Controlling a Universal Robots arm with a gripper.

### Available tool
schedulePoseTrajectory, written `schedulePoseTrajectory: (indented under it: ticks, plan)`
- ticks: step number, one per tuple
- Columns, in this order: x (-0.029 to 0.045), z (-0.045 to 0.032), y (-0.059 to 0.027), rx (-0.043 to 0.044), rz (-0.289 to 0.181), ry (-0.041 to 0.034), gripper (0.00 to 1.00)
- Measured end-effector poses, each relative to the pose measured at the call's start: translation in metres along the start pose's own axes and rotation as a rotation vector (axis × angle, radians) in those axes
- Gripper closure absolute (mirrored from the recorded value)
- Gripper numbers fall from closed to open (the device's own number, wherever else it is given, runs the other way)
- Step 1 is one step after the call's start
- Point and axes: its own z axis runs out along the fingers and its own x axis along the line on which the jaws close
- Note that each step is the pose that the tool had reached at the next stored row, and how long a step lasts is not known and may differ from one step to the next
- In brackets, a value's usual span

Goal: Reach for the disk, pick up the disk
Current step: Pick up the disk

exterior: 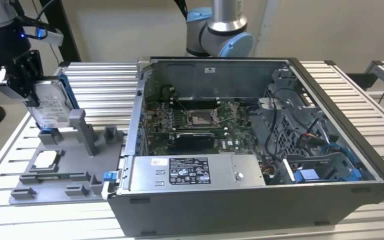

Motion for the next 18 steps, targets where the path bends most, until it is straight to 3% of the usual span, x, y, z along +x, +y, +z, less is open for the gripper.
schedulePoseTrajectory:
  ticks: [18]
  plan:
    - [-0.0001, -0.0292, 0.0007, 0.0, 0.0, 0.0, 1.0]
